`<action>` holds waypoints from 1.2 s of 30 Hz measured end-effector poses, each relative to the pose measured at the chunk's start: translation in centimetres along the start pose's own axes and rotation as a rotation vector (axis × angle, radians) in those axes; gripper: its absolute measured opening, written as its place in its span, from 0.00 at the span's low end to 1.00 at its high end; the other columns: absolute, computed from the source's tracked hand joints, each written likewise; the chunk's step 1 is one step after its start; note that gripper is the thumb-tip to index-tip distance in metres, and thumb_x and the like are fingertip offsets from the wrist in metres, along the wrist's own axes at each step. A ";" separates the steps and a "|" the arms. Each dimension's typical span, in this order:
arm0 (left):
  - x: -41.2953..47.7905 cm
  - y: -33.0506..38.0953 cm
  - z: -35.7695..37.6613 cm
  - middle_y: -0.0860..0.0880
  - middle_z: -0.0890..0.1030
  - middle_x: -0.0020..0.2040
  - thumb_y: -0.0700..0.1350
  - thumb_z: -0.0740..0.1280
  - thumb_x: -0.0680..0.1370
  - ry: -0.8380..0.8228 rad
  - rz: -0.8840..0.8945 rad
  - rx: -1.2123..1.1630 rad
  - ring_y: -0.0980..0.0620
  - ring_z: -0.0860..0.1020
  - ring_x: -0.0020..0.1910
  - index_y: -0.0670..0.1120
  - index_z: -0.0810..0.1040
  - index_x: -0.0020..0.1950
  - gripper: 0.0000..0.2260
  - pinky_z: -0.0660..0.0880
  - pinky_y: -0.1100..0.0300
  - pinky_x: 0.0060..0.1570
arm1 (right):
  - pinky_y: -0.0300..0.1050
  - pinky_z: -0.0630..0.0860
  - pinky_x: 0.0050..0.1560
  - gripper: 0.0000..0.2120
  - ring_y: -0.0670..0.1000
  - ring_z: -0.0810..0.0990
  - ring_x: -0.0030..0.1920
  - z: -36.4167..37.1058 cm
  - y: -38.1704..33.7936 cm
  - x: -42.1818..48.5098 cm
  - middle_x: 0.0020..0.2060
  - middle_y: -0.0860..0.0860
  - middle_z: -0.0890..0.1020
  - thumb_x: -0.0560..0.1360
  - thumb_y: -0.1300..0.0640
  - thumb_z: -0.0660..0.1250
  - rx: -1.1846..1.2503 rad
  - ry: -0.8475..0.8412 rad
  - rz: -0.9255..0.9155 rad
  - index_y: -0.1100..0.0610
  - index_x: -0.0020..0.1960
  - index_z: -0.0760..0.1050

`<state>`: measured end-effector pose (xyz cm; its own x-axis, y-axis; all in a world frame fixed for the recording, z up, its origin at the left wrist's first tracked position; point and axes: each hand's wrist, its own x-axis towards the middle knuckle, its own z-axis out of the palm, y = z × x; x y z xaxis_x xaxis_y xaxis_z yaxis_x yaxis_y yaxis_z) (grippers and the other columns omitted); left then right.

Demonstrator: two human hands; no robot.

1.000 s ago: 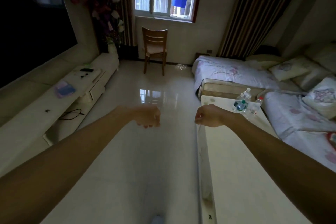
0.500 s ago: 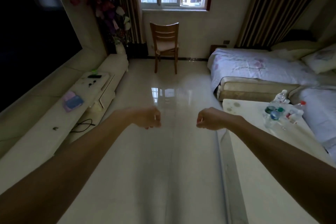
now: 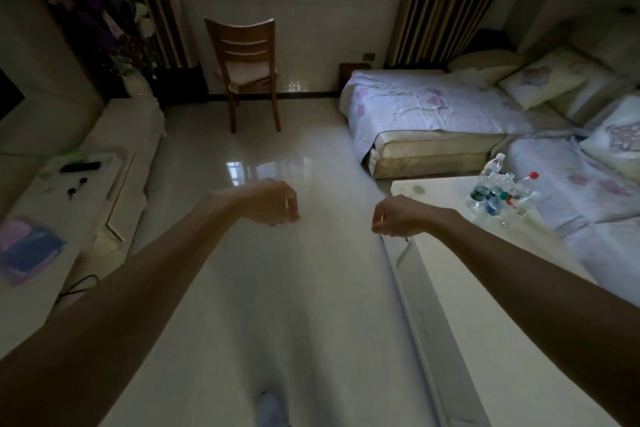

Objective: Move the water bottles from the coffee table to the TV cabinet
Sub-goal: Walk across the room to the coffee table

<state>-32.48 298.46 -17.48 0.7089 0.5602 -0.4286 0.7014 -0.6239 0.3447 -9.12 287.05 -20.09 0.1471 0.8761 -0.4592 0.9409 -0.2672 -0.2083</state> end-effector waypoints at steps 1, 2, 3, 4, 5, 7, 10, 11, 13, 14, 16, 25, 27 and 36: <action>0.5 -0.3 0.4 0.48 0.81 0.48 0.48 0.65 0.77 -0.008 0.001 0.017 0.52 0.80 0.42 0.48 0.79 0.53 0.07 0.77 0.60 0.44 | 0.46 0.77 0.49 0.15 0.54 0.82 0.51 0.2 0.3 0.1 0.55 0.56 0.84 0.78 0.54 0.65 -0.007 -0.011 0.010 0.60 0.60 0.81; 0.9 -0.5 0.7 0.48 0.81 0.49 0.49 0.66 0.77 -0.005 -0.002 0.036 0.52 0.79 0.42 0.48 0.79 0.53 0.08 0.76 0.59 0.45 | 0.47 0.78 0.49 0.14 0.53 0.82 0.49 0.4 0.5 0.1 0.54 0.56 0.84 0.78 0.54 0.65 0.000 -0.006 0.017 0.60 0.60 0.81; 1.7 -1.2 0.1 0.48 0.80 0.50 0.50 0.65 0.77 0.002 0.003 0.053 0.52 0.79 0.44 0.48 0.79 0.54 0.09 0.76 0.57 0.48 | 0.47 0.78 0.49 0.14 0.52 0.82 0.47 0.2 0.6 0.9 0.54 0.56 0.84 0.78 0.53 0.66 0.022 0.007 0.031 0.59 0.59 0.81; 3.0 -2.2 -1.2 0.47 0.80 0.51 0.51 0.65 0.77 0.007 0.019 0.087 0.50 0.79 0.46 0.48 0.79 0.55 0.10 0.77 0.55 0.52 | 0.46 0.78 0.48 0.14 0.51 0.81 0.45 -0.3 0.3 2.2 0.54 0.55 0.84 0.78 0.53 0.66 0.034 0.022 0.052 0.59 0.59 0.81; 4.4 -3.0 -2.2 0.46 0.80 0.52 0.51 0.65 0.77 0.012 0.035 0.112 0.48 0.79 0.49 0.48 0.79 0.56 0.11 0.76 0.52 0.56 | 0.44 0.76 0.47 0.14 0.50 0.80 0.45 -0.8 0.1 3.4 0.55 0.55 0.84 0.78 0.53 0.66 0.041 0.031 0.068 0.58 0.59 0.81; 6.8 -3.5 -3.2 0.45 0.80 0.55 0.52 0.65 0.77 -0.017 0.069 0.131 0.46 0.78 0.52 0.47 0.79 0.56 0.12 0.75 0.50 0.58 | 0.42 0.72 0.46 0.15 0.49 0.78 0.46 -1.4 0.0 5.0 0.57 0.54 0.84 0.78 0.52 0.65 0.054 0.012 0.099 0.59 0.59 0.81; 9.8 -2.9 -3.8 0.45 0.82 0.51 0.52 0.64 0.78 -0.105 0.134 0.146 0.47 0.80 0.51 0.46 0.78 0.58 0.14 0.75 0.53 0.57 | 0.41 0.70 0.46 0.16 0.49 0.77 0.46 -1.8 0.4 7.0 0.58 0.55 0.83 0.77 0.52 0.65 0.064 0.001 0.146 0.59 0.60 0.80; 11.0 -2.8 -3.9 0.46 0.82 0.49 0.52 0.64 0.78 -0.127 0.150 0.147 0.48 0.80 0.49 0.46 0.78 0.57 0.14 0.76 0.54 0.56 | 0.42 0.70 0.45 0.16 0.49 0.76 0.46 -2.0 0.8 7.7 0.58 0.55 0.83 0.77 0.51 0.65 0.069 0.001 0.162 0.59 0.60 0.81; 13.6 -2.3 -4.4 0.47 0.82 0.46 0.53 0.64 0.77 -0.151 0.182 0.155 0.49 0.79 0.45 0.47 0.78 0.56 0.13 0.75 0.56 0.52 | 0.43 0.69 0.43 0.16 0.50 0.76 0.45 -2.6 1.9 9.1 0.57 0.56 0.83 0.77 0.51 0.65 0.081 0.001 0.193 0.59 0.59 0.81; 15.0 -2.0 -4.7 0.48 0.81 0.44 0.53 0.64 0.77 -0.159 0.197 0.157 0.49 0.79 0.44 0.47 0.79 0.55 0.12 0.75 0.57 0.49 | 0.43 0.69 0.42 0.16 0.50 0.76 0.46 -3.0 2.6 9.7 0.56 0.56 0.83 0.77 0.51 0.65 0.085 0.001 0.206 0.59 0.58 0.82; 17.9 -1.3 -5.4 0.49 0.80 0.42 0.53 0.65 0.77 -0.179 0.227 0.174 0.50 0.80 0.42 0.47 0.79 0.54 0.12 0.74 0.59 0.45 | 0.40 0.68 0.37 0.15 0.51 0.76 0.46 -3.6 4.2 10.9 0.56 0.56 0.83 0.77 0.51 0.65 0.107 0.002 0.224 0.59 0.57 0.82; 32.1 5.0 -10.6 0.50 0.80 0.43 0.53 0.65 0.77 -0.267 0.282 0.280 0.52 0.80 0.41 0.47 0.78 0.55 0.13 0.75 0.59 0.46 | 0.52 0.78 0.54 0.15 0.57 0.82 0.51 -8.8 15.9 17.2 0.53 0.59 0.84 0.76 0.53 0.65 0.254 0.088 0.336 0.62 0.56 0.81; 35.5 6.8 -11.8 0.50 0.80 0.45 0.53 0.65 0.77 -0.285 0.287 0.293 0.53 0.79 0.41 0.47 0.78 0.56 0.13 0.74 0.60 0.45 | 0.50 0.79 0.52 0.15 0.56 0.82 0.51 -9.9 19.0 18.1 0.53 0.58 0.84 0.76 0.53 0.66 0.298 0.099 0.368 0.60 0.57 0.81; 48.4 14.9 -11.8 0.50 0.80 0.45 0.51 0.65 0.78 -0.377 0.359 0.332 0.55 0.77 0.38 0.45 0.78 0.58 0.13 0.74 0.62 0.42 | 0.44 0.76 0.49 0.14 0.54 0.82 0.50 -10.3 30.4 20.1 0.52 0.56 0.85 0.75 0.54 0.66 0.490 0.083 0.526 0.60 0.56 0.81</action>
<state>13.20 322.73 -23.23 0.7787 0.0907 -0.6208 0.3207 -0.9080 0.2697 25.59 300.67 -26.80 0.5835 0.6044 -0.5423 0.4969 -0.7940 -0.3503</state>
